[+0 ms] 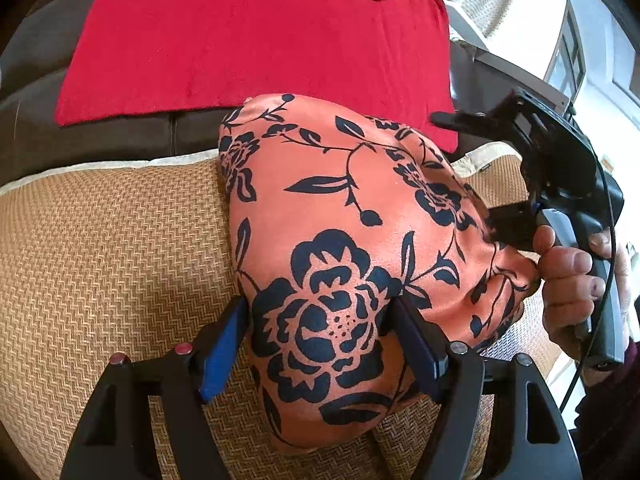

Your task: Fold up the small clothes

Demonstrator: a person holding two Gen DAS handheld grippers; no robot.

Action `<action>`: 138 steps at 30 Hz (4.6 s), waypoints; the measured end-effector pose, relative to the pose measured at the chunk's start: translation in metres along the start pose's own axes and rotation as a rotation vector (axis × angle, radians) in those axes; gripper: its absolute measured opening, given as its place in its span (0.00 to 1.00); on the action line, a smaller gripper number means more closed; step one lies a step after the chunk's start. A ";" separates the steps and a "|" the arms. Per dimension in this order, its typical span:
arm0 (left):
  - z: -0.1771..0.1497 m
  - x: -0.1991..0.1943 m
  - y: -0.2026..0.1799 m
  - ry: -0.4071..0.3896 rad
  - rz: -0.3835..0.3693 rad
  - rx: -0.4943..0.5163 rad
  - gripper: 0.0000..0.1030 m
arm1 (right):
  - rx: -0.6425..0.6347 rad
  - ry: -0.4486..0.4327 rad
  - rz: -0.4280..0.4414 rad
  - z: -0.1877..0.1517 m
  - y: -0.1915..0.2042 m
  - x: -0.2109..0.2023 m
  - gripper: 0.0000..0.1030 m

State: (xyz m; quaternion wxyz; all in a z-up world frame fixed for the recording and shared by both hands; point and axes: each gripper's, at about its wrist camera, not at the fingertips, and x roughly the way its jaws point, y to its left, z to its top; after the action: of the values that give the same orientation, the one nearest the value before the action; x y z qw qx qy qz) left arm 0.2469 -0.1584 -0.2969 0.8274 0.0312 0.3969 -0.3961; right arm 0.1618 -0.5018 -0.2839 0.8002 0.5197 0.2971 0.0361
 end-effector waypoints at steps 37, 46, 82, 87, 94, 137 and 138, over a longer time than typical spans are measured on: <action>0.012 0.021 -0.023 0.030 0.036 0.018 0.82 | -0.214 -0.242 -0.172 0.007 0.031 -0.063 0.35; 0.001 0.020 -0.023 0.076 0.013 0.021 0.84 | -0.018 -0.030 -0.326 0.026 -0.016 0.008 0.13; 0.015 0.007 0.004 0.014 0.130 -0.008 0.84 | -0.201 -0.018 -0.423 0.029 0.008 -0.059 0.19; 0.011 0.008 0.001 0.016 0.126 -0.001 0.84 | -0.147 0.018 -0.456 0.008 -0.029 -0.053 0.18; 0.015 -0.009 0.006 -0.067 0.172 -0.010 0.83 | -0.211 -0.012 -0.336 -0.020 -0.003 -0.094 0.19; 0.010 0.005 -0.012 -0.081 0.300 0.069 0.84 | -0.205 0.008 -0.275 -0.018 -0.014 -0.085 0.20; 0.010 0.005 -0.012 -0.081 0.300 0.069 0.84 | -0.200 0.010 -0.281 -0.019 -0.016 -0.084 0.20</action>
State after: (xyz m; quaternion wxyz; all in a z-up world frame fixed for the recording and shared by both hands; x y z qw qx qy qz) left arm 0.2466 -0.1737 -0.2907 0.8911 0.1026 0.3401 -0.2825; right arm 0.0794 -0.5243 -0.2662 0.8437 0.3906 0.3656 -0.0440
